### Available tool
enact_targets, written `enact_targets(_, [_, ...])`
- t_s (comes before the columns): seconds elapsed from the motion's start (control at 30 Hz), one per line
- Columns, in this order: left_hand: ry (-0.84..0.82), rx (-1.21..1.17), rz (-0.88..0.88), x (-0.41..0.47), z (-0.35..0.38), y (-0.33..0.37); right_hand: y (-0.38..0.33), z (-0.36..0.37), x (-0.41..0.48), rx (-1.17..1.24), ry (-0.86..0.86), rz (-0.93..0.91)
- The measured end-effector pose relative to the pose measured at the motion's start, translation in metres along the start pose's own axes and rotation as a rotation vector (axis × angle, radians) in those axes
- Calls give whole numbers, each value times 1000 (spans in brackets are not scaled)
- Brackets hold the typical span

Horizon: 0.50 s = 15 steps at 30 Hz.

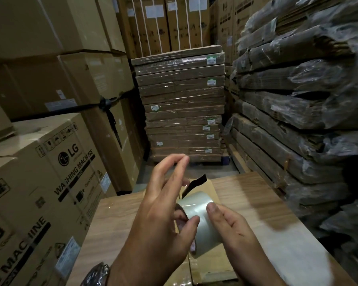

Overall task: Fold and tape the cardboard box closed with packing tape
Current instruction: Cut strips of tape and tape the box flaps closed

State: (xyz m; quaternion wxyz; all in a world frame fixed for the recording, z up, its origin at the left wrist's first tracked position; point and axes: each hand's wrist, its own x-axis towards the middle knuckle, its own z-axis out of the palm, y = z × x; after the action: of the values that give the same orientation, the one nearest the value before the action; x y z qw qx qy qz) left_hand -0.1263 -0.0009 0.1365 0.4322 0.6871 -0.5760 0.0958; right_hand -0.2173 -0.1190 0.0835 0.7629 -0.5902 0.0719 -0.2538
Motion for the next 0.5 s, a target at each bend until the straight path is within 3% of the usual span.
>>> enact_targets(0.3, [4, -19, 19, 0, 4, -7, 2, -9, -6, -148, 116, -28])
enact_targets(0.43, [-7, 3, 28, -1, 4, -8, 31, -60, -6, -520, 238, -30])
enact_targets(0.5, [-32, 12, 31, -1, 5, -9, 65, -112, -11, -774, 346, 72])
